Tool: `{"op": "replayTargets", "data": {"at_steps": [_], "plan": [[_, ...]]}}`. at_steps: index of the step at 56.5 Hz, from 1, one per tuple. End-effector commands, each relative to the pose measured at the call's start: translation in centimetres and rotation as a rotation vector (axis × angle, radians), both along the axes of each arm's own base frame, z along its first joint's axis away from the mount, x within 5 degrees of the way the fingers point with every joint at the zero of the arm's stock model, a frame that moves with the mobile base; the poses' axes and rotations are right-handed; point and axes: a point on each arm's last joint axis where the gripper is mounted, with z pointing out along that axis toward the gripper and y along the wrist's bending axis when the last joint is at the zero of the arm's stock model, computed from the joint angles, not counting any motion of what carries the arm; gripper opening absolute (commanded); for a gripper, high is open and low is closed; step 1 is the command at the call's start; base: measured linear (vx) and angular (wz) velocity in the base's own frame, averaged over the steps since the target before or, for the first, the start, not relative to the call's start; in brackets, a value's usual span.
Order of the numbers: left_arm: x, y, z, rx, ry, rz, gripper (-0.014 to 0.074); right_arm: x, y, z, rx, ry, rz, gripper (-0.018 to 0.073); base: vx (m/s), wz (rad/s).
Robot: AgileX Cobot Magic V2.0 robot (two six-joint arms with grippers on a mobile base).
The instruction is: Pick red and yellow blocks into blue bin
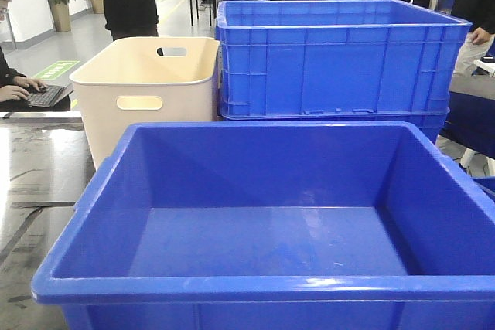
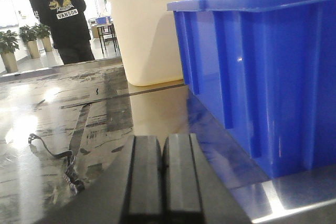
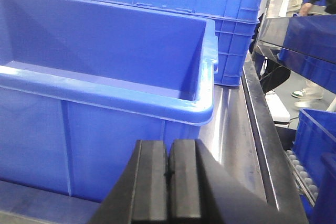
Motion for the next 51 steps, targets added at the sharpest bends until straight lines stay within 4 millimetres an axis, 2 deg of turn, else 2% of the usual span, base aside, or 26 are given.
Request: {"op": "replayTargets", "data": {"at_steps": [1, 6, 16, 23, 31, 51], "plan": [[-0.3, 0.2, 1.3, -0.028, -0.106, 0.014, 0.0002, 0.2, 0.1, 1.1, 0.027, -0.114, 0.007, -0.0010, 0.00, 0.00], [-0.3, 0.2, 1.3, -0.028, -0.106, 0.014, 0.0002, 0.6, 0.5, -0.7, 0.084, -0.156, 0.033, -0.0010, 0.00, 0.00], [-0.3, 0.2, 1.3, -0.028, -0.106, 0.014, 0.0002, 1.7, 1.2, -7.6, 0.159, -0.209, 0.074, -0.0010, 0.00, 0.00], [-0.3, 0.2, 1.3, -0.028, -0.105, 0.014, 0.0002, 2.2, 1.3, -10.6, 0.166, -0.241, 0.072, -0.0010, 0.00, 0.00], [-0.3, 0.2, 1.3, -0.028, -0.105, 0.014, 0.0002, 2.5, 1.0, -11.8, 0.202, -0.284, 0.002, -0.0010, 0.00, 0.00], [-0.3, 0.2, 1.3, -0.028, -0.105, 0.014, 0.0002, 2.6, 0.6, -11.8, 0.239, -0.293, -0.059, -0.0010, 0.00, 0.00]]}}
